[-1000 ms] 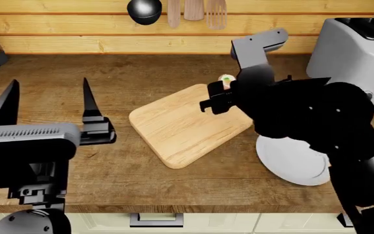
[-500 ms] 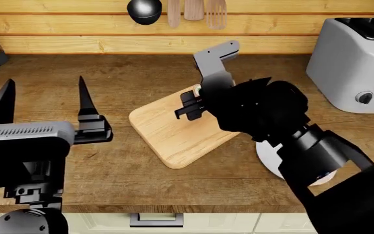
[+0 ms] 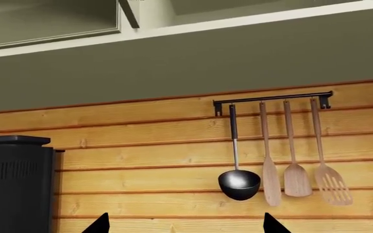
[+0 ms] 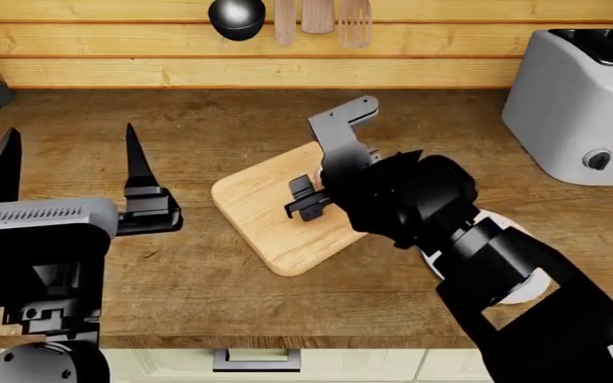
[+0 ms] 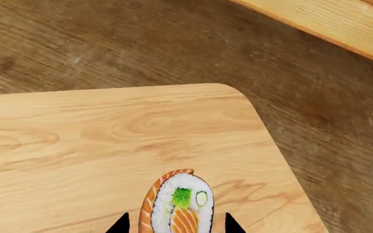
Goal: Pick the sushi from the plate and place it on the cutting board. Then pick the condiment bottle from the cabinet and place it next to the cutting board.
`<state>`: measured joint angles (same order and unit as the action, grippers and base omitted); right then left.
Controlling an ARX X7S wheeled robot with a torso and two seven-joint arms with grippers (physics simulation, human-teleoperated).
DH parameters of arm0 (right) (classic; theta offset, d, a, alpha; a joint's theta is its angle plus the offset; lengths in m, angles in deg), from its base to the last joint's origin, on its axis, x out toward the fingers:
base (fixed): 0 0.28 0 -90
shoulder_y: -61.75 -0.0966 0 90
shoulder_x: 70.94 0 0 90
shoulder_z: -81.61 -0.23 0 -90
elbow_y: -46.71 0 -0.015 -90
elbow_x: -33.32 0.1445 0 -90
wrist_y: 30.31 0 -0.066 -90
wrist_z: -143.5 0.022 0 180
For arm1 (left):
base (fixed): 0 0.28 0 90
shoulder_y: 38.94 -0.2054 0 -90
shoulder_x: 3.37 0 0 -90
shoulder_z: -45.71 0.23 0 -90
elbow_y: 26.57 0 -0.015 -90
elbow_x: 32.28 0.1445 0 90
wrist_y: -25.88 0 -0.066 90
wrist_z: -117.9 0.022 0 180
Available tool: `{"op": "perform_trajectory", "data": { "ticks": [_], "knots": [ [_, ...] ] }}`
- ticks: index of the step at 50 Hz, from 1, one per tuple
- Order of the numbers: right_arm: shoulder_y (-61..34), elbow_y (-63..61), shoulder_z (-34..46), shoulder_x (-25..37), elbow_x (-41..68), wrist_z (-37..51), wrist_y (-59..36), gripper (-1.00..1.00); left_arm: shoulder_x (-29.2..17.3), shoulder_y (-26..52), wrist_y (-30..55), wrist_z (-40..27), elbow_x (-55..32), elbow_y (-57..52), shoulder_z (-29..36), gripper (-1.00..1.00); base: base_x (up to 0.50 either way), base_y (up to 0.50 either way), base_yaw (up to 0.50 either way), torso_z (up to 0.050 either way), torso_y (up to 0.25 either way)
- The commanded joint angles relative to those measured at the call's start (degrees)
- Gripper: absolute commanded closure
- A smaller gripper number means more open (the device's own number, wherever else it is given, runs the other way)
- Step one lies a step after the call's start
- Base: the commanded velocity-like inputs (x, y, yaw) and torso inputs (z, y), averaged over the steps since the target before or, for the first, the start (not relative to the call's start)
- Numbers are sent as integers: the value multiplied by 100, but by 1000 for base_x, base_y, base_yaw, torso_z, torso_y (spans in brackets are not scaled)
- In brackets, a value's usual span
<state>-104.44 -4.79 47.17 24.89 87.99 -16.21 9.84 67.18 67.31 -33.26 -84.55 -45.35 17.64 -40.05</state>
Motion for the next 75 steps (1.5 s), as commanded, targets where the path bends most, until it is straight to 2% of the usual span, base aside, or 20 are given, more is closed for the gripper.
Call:
{"op": "perform_trajectory", "data": {
  "ticks": [1,10,19,25,29,34,39,46,52,56,60,67,75],
  "knots": [
    [33,-5,58,1,-69,-61,70,-100,-19,2,0,-22,-29,-19,-2,-100,0,0,0,0,0],
    [28,-47,52,36,-47,-48,79,-100,-32,3,-3,-42,-39,-18,5,-100,0,0,0,0,0],
    [-160,-1078,-349,525,362,585,-357,-100,-2,254,233,-127,-59,-75,56,-100,0,0,0,0,1],
    [-249,-2039,-849,949,934,1110,-740,-100,367,1276,1330,-403,-558,-42,-128,-100,0,0,0,0,0],
    [-336,-2583,-1170,1152,1334,1486,-991,-100,600,2359,2230,-726,-601,395,-49,-100,0,0,0,0,0],
    [-390,-3143,-1444,1389,1709,1895,-1234,-100,783,3349,2294,-659,-534,1548,178,-100,0,0,0,0,0],
    [-284,-3835,-1735,1722,2082,2248,-1338,-100,973,4205,1851,-296,-473,3088,458,-100,0,0,0,0,0],
    [-106,-4908,-2227,2153,2749,2833,-1371,-100,1216,5070,296,166,-82,5695,766,-100,0,0,0,0,0],
    [25,-5469,-2513,2417,3043,3120,-1280,-100,1421,5774,-603,335,120,7713,887,-100,0,0,0,0,0],
    [201,-5798,-2669,2641,3152,3217,-1195,-100,1595,6422,-1222,486,70,9499,773,-100,0,0,0,0,0],
    [391,-6104,-2827,2854,3271,3291,-1102,-100,1769,7299,-2374,764,15,11947,625,-100,0,0,0,0,0],
    [462,-6568,-2977,3104,3412,3530,-1071,-100,1707,7220,-2220,561,419,12076,368,-100,0,0,0,0,0],
    [523,-6987,-3149,3278,3411,3656,-944,-100,1704,6849,-2362,1145,667,12077,-272,-100,0,0,0,0,0]
  ]
}}
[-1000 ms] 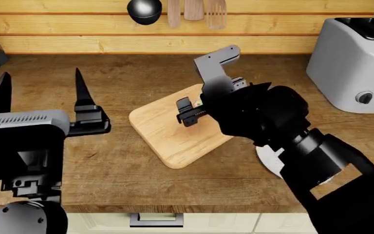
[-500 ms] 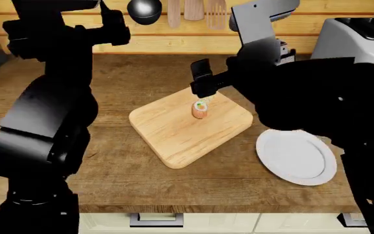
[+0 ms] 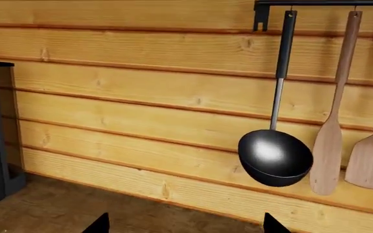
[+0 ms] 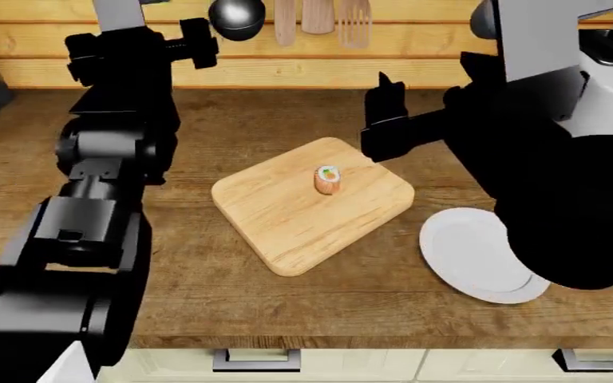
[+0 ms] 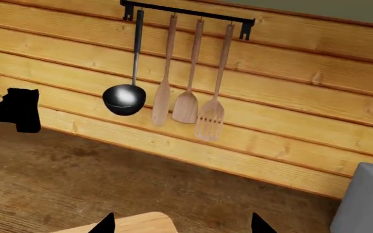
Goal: Pick the sushi from the plate and place it on the cutting board. Then pick the condiment bottle from the cabinet and place it next to the cutting board.
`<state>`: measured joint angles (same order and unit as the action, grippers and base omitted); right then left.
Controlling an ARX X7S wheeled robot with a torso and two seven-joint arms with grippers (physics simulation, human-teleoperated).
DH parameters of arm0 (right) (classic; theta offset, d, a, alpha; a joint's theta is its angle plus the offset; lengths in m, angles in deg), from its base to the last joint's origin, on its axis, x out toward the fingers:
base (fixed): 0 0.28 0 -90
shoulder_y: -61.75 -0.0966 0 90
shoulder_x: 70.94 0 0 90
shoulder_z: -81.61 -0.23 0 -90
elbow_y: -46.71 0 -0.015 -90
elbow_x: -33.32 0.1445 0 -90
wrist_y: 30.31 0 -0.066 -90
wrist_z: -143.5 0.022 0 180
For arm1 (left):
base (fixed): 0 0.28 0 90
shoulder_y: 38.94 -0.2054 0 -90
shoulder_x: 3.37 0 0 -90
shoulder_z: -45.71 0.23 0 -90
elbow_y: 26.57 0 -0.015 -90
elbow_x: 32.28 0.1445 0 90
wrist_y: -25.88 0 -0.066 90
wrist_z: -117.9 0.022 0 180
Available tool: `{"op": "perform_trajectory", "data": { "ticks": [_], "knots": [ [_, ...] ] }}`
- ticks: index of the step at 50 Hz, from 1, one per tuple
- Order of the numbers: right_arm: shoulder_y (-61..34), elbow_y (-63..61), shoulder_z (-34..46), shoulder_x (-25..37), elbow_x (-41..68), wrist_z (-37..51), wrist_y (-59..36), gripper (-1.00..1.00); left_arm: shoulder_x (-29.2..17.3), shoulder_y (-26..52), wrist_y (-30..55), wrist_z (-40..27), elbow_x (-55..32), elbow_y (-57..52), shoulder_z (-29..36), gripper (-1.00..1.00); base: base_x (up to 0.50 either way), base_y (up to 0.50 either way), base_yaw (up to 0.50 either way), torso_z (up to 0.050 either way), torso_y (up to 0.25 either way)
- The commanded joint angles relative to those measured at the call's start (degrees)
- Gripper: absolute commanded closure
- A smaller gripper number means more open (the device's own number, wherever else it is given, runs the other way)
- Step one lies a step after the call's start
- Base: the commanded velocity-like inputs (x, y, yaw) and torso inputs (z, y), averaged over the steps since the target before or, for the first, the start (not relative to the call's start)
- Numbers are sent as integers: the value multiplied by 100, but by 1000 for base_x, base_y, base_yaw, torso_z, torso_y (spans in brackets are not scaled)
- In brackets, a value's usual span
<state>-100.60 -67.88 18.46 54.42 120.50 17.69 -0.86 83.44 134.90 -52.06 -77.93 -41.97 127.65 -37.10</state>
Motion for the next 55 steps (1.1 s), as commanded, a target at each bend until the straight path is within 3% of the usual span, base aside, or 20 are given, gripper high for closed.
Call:
{"op": "perform_trajectory", "data": {
  "ticks": [1,11,27,37,55],
  "knots": [
    [137,-700,-278,326,162,279,129,-100,87,65,-488,525,374,1076,-616,-100,0,0,0,0,0],
    [267,-773,-250,371,-55,149,205,-100,146,-83,-549,1122,665,1076,-878,-100,0,-11,0,0,0],
    [81,-1045,-349,458,-40,13,279,-100,119,-60,-486,1185,846,1076,-1101,-100,47,-500,0,0,0],
    [-826,-867,-122,469,618,440,-273,-100,121,-74,-487,1209,892,1076,-1145,-100,186,-500,0,0,0],
    [-1393,-870,218,384,889,752,-646,-100,107,-90,-495,1279,895,1076,-1259,-100,298,-368,0,0,0]
  ]
}}
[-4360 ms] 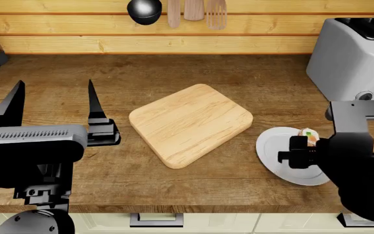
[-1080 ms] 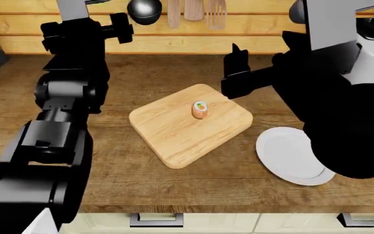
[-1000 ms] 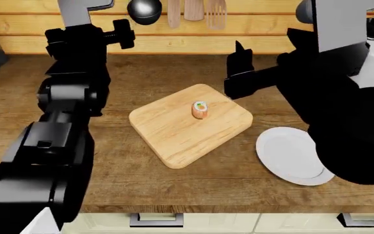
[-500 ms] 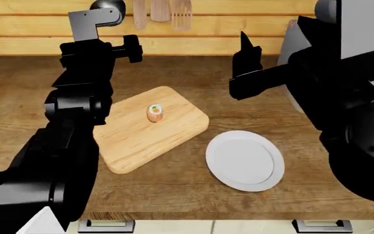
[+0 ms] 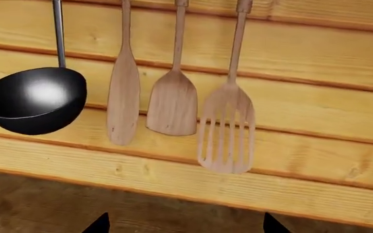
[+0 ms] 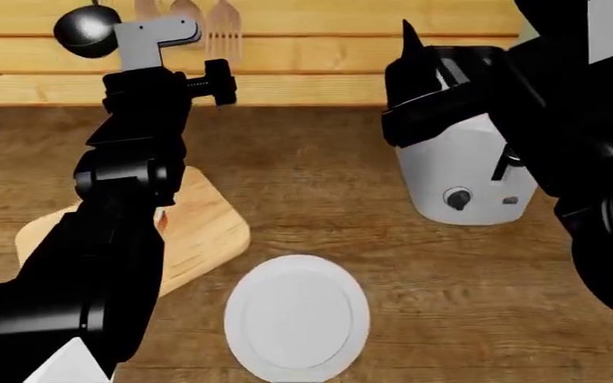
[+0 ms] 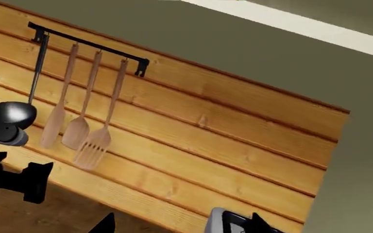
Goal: Pick the sushi from the plate and place it on the cutting board. Then pick the condiment bottle from the cabinet and place it next to the cutting board.
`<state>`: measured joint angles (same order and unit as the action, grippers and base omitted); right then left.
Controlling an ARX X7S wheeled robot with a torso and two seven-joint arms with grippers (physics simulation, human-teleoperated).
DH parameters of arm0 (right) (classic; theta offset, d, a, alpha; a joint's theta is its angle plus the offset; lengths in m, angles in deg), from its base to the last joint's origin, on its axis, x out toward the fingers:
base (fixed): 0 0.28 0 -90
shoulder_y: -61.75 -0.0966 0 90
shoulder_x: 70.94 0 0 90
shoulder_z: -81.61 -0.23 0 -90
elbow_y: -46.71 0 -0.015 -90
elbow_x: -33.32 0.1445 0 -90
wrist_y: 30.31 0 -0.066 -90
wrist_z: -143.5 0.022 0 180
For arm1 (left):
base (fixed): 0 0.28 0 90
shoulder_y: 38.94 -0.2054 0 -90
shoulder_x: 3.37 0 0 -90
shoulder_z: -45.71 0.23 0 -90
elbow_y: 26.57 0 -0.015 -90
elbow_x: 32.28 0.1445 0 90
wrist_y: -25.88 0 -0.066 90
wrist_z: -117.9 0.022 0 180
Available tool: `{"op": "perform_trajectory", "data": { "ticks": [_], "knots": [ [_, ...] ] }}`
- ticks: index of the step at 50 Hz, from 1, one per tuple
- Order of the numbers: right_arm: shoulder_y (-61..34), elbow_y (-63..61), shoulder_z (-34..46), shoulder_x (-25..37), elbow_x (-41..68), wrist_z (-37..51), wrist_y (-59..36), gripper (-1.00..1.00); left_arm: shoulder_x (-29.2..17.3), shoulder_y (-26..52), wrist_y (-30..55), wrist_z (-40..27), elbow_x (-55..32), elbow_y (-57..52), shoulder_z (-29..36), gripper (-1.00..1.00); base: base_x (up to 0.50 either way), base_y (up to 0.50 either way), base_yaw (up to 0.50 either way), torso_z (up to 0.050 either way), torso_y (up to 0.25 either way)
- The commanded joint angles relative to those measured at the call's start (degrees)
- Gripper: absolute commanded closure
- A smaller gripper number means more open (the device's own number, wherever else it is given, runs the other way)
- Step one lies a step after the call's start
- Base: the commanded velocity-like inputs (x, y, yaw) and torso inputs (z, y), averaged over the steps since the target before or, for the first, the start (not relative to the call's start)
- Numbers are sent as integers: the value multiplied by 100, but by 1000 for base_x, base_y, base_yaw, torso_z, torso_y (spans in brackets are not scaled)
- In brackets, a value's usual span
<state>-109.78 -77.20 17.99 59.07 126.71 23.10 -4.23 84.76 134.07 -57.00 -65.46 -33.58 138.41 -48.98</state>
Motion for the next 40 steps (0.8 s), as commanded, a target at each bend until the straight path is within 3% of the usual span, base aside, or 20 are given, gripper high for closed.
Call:
{"op": "perform_trajectory", "data": {
  "ticks": [1,23,32,40],
  "knots": [
    [-508,87,277,-82,272,227,-325,-100,-23,-14,-6,39,63,-1,-65,-100,500,0,0,0,0],
    [-2031,1450,307,-243,412,36,-642,-100,-17,-35,0,72,106,-1,-25,-100,500,0,0,0,1],
    [-1922,1404,287,-241,473,45,-540,-100,-22,-30,14,84,80,-1,-48,-100,500,-4,0,0,0],
    [-1840,1007,180,-215,1149,1117,-162,-100,-34,-43,9,92,60,-1,-96,-100,0,0,0,0,0]
  ]
}}
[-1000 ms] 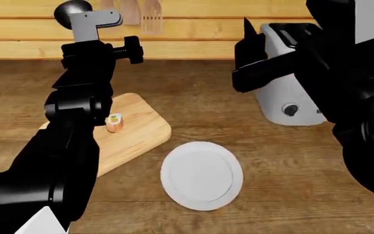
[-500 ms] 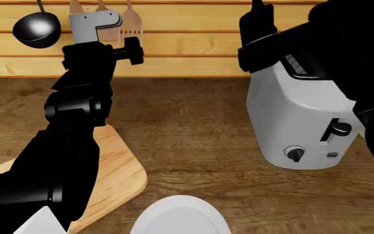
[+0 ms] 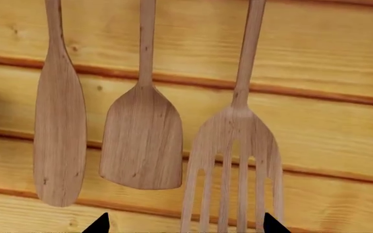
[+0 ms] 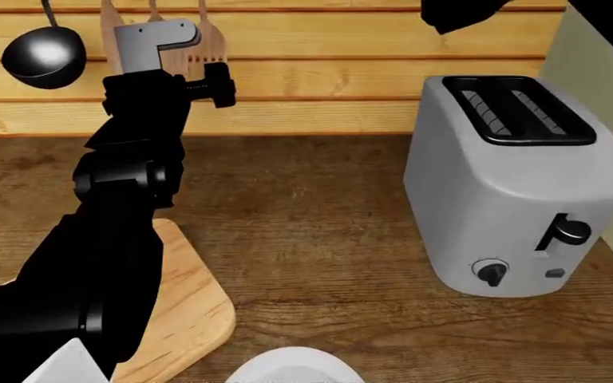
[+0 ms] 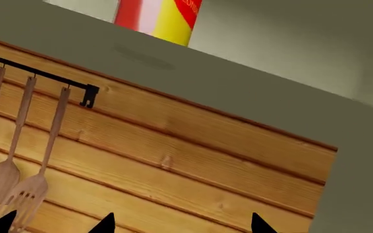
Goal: Pick the sushi from the plate and place it on the cutting board. Then pick the condiment bottle from the cabinet and place it next to the cutting board.
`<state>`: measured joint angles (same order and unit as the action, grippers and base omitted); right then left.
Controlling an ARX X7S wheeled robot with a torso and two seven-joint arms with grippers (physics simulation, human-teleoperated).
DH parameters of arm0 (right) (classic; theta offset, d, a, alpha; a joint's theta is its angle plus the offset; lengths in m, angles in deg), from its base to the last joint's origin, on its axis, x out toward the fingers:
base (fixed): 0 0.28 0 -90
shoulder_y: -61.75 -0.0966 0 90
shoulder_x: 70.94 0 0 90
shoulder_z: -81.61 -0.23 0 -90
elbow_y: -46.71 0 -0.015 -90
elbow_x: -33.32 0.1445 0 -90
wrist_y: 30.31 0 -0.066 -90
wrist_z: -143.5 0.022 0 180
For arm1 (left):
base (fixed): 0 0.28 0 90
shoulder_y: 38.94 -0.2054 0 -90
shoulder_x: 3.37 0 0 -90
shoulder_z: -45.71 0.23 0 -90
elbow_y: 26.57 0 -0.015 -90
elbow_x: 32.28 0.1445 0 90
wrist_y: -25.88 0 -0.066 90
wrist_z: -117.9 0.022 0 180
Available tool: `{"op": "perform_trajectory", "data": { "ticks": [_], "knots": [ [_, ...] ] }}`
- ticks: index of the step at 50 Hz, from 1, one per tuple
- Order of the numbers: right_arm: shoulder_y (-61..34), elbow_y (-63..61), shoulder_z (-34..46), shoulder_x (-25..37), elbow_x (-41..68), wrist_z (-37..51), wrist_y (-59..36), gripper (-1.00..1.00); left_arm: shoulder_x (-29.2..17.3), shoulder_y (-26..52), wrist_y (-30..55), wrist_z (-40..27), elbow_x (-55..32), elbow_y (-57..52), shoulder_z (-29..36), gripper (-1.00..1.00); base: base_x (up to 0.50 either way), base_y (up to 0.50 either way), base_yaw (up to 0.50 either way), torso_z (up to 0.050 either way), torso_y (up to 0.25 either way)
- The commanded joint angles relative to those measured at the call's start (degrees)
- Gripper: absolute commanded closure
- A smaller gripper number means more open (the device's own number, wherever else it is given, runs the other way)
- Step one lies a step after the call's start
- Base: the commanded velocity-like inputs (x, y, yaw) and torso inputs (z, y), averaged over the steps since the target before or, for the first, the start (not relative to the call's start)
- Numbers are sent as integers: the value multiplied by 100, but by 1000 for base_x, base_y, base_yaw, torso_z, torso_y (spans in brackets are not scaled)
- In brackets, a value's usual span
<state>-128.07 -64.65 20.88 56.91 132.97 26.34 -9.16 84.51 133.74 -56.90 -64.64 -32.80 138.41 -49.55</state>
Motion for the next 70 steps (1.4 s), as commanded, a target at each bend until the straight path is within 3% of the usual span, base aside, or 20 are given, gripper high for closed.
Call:
{"op": "perform_trajectory", "data": {
  "ticks": [1,9,20,26,32,33,58,70],
  "knots": [
    [2,-339,-152,2,623,937,425,-100,-11,-11,-3,12,-20,0,-47,-100,0,0,0,0,0],
    [-143,-832,-272,-180,1383,2036,1122,-100,-18,-23,11,16,-10,0,-75,-100,0,0,0,0,0],
    [-512,-1333,-2,-340,1794,2689,1727,-100,-22,-28,16,6,3,0,-97,-100,0,0,0,0,0],
    [-1663,-1943,1700,204,1841,2708,3453,-100,-23,-34,14,10,8,0,-103,-100,0,0,0,0,0],
    [-3404,-2417,3762,539,1855,2711,5070,-100,-19,-38,19,6,26,0,-84,-100,0,0,0,0,0],
    [-3511,-2434,3817,534,1866,2714,5098,-100,-18,-36,22,2,26,0,-82,-100,0,0,0,0,0],
    [-3518,-1987,1930,336,1713,2716,3464,-100,-26,-63,52,-22,25,0,-56,-100,0,0,0,0,0],
    [-3517,-283,1261,-958,1158,2716,2226,-100,-37,-148,53,-61,28,0,-32,-100,0,0,0,0,0]
  ]
}}
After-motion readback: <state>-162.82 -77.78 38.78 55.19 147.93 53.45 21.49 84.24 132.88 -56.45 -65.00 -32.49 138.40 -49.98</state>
